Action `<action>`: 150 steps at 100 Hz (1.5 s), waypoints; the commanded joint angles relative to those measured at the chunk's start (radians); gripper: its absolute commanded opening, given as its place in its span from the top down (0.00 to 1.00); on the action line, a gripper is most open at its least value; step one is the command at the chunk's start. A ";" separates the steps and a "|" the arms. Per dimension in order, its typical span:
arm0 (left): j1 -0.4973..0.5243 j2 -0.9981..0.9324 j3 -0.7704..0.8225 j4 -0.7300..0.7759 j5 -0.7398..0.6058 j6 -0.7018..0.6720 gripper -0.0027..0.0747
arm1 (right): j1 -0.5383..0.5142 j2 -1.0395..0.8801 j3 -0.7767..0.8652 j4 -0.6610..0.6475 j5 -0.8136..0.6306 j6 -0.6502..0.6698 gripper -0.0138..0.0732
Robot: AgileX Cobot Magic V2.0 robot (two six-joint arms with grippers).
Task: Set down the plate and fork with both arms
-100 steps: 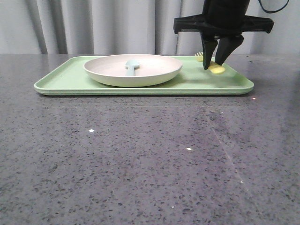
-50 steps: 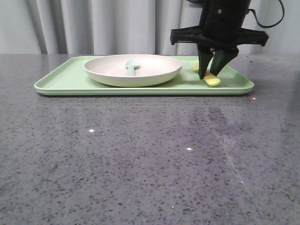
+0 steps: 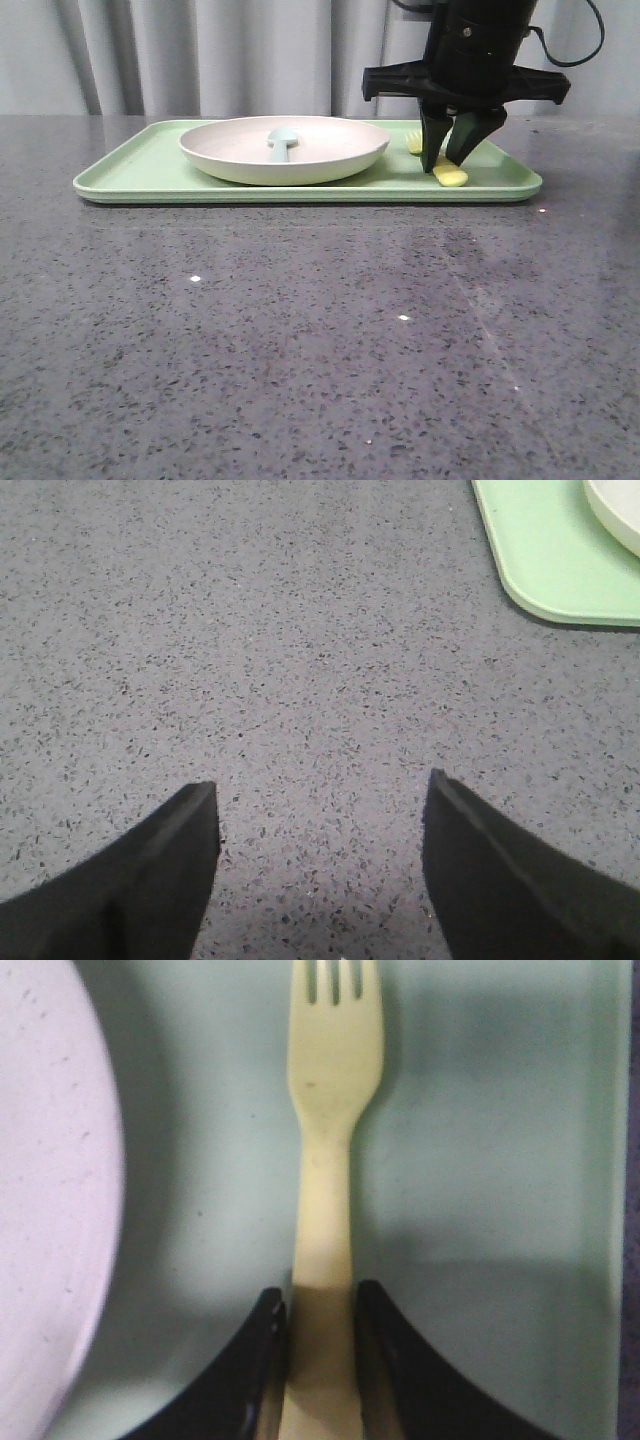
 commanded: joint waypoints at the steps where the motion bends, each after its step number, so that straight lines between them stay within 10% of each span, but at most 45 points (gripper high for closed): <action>1: 0.000 0.004 -0.029 -0.007 -0.073 -0.007 0.41 | -0.007 -0.042 -0.021 -0.006 -0.034 -0.007 0.83; 23: 0.000 0.004 -0.029 -0.007 -0.073 -0.007 0.41 | -0.007 -0.025 -0.021 0.022 -0.028 -0.007 0.80; 54: 0.000 0.004 -0.029 -0.007 -0.073 -0.007 0.41 | -0.007 -0.025 -0.021 0.024 -0.025 -0.007 0.44; 150: 0.000 0.004 -0.029 -0.007 -0.073 -0.007 0.41 | -0.074 -0.541 0.107 -0.249 0.013 -0.007 0.43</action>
